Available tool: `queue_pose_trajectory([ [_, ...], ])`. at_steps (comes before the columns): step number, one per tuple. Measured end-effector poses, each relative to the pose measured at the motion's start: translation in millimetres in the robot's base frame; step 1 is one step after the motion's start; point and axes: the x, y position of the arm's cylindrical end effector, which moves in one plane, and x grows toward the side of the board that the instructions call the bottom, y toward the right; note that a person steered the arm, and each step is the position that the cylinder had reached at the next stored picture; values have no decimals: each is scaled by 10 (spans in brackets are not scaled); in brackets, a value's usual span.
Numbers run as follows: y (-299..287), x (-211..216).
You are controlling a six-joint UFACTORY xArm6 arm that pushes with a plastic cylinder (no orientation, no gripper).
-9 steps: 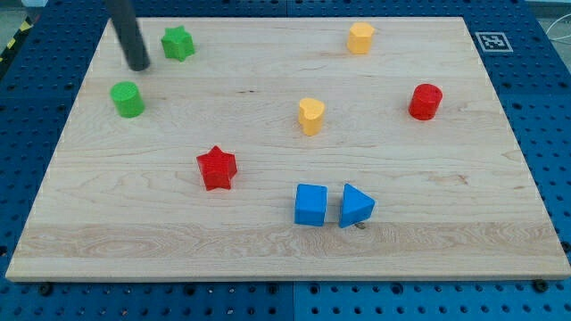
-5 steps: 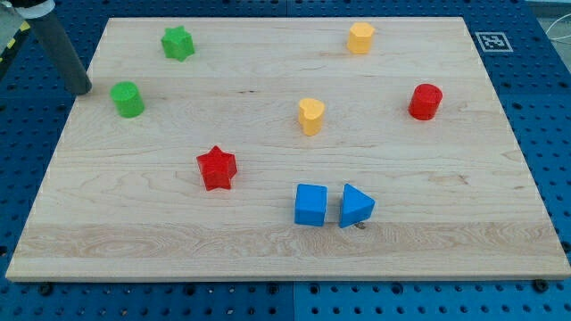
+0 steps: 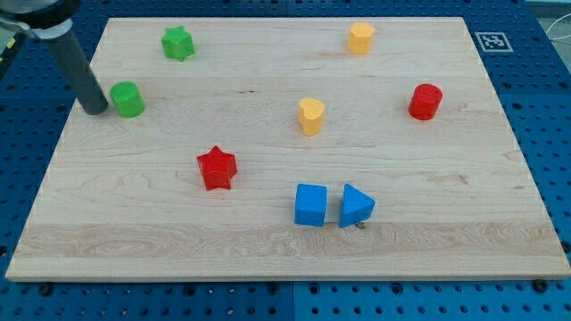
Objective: Move the green circle closer to the green star
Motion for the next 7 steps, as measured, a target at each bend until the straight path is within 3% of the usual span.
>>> queue_pose_trajectory([
  [2,545,-87],
  [4,992,192],
  [7,1259,-267],
])
